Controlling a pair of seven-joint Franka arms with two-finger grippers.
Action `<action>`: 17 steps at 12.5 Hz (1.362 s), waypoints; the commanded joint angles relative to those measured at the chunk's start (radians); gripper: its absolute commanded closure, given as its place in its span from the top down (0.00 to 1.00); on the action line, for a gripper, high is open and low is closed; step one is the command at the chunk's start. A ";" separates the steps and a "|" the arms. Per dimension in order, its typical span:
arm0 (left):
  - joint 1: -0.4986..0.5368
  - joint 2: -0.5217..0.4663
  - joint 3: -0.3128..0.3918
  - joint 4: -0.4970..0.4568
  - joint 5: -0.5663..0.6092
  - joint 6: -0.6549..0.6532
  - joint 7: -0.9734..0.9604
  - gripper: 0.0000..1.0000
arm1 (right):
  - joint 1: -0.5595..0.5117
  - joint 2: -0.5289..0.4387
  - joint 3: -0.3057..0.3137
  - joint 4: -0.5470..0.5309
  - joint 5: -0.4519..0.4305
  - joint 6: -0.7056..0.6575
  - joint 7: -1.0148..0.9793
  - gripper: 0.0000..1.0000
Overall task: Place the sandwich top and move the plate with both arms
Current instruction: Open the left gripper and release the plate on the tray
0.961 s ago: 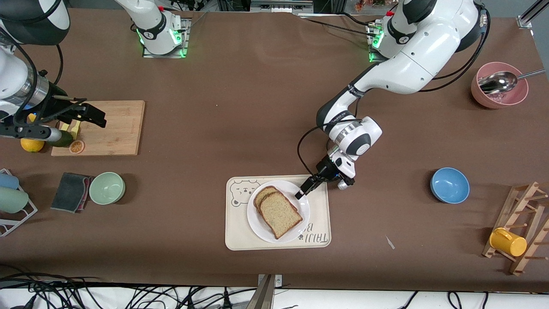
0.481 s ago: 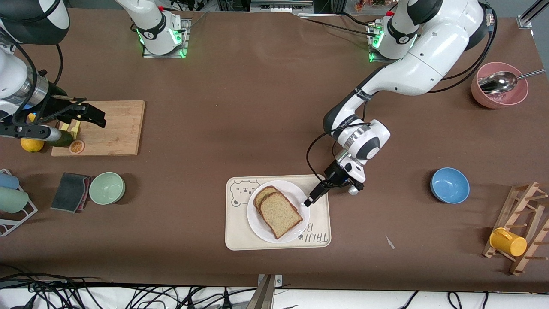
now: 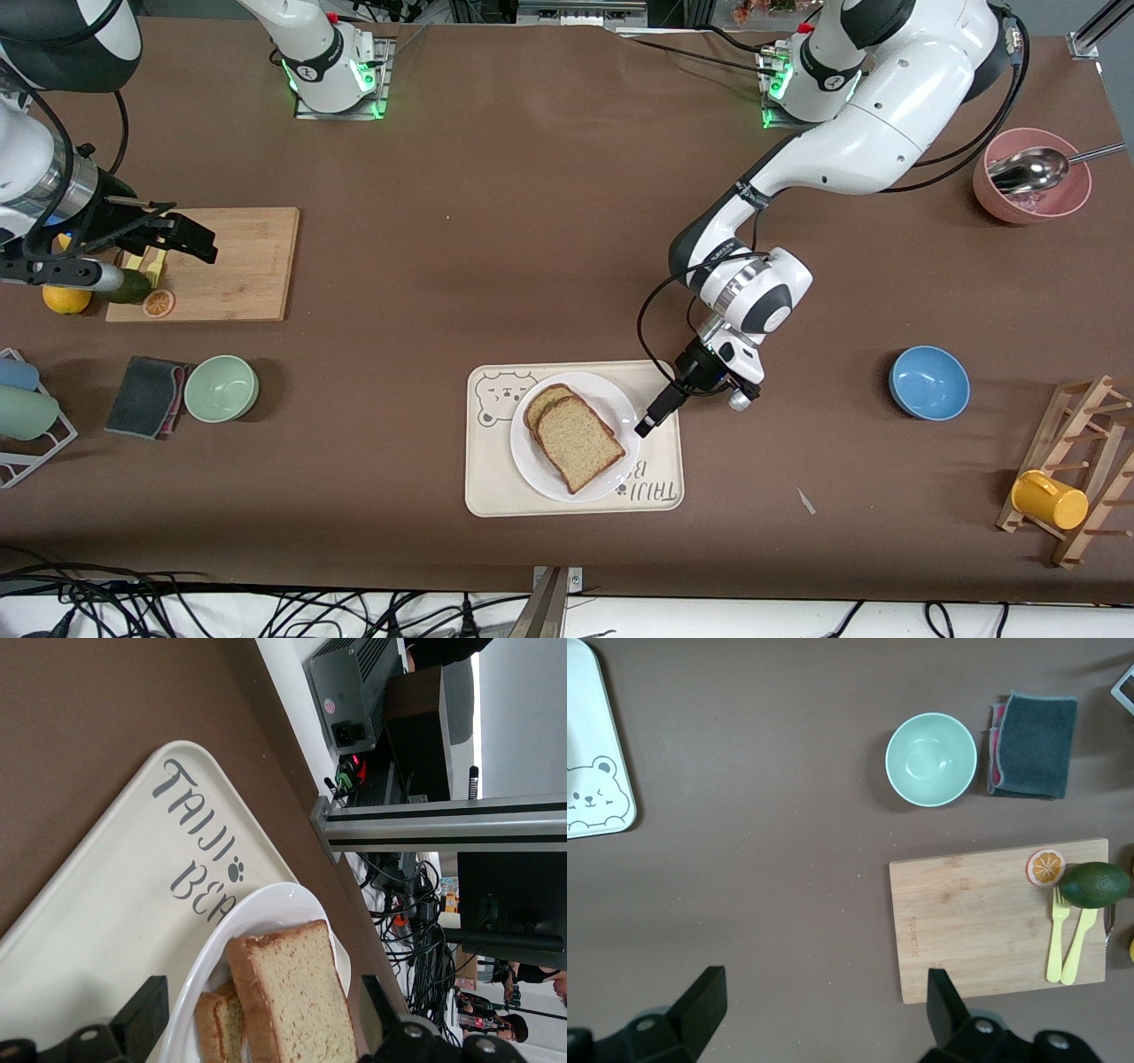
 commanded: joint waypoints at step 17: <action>0.029 -0.433 -0.017 -0.495 0.624 0.016 -0.781 0.99 | 0.000 -0.004 -0.001 0.024 0.000 0.020 -0.003 1.00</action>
